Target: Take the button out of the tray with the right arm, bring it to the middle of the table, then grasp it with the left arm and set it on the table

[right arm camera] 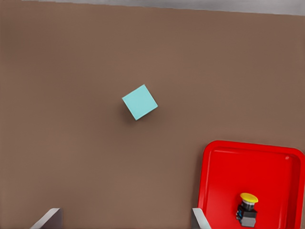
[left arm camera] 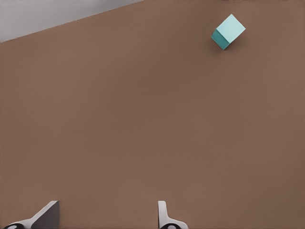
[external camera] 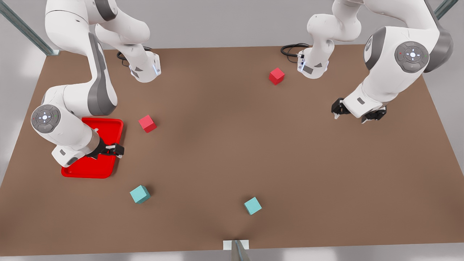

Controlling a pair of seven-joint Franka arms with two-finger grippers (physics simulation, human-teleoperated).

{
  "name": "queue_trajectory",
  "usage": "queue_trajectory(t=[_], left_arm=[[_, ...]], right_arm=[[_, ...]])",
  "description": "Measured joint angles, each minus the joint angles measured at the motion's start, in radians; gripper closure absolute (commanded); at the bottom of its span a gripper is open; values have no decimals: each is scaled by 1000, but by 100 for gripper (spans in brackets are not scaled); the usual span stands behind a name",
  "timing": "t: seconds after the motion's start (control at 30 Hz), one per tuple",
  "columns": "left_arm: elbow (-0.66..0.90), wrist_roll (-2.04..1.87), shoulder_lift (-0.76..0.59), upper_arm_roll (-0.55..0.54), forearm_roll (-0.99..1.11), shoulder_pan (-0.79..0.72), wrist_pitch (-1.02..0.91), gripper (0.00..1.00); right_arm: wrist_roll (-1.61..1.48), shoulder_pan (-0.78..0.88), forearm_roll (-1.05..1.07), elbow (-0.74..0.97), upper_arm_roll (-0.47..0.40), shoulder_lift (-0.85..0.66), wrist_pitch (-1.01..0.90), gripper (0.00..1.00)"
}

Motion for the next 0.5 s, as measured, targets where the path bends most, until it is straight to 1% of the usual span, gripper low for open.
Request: queue_trajectory(t=[0.13, 0.23, 0.27, 0.33, 0.43, 0.5], left_arm=[[-4, -5, 1, 0, 1, 0, 13, 0], [-5, -9, 2, 0, 2, 0, 19, 0], [-5, -9, 3, 0, 2, 0, 21, 0], [-5, -11, 5, 0, 2, 0, 23, 0], [-12, -13, 6, 0, 2, 2, 28, 0], [-17, -14, 6, 0, 2, 2, 31, 0]], right_arm=[[-15, -13, 8, 20, -1, 3, -27, 0], [-19, 21, 4, 18, 0, 52, -40, 0], [-20, 3, 5, 14, 0, 87, -45, 0], [-23, -73, 3, 1, -3, 150, -52, 0], [-36, -229, 2, -14, -5, 200, -56, 0], [-59, -296, 4, -14, -5, 247, -41, 0]])
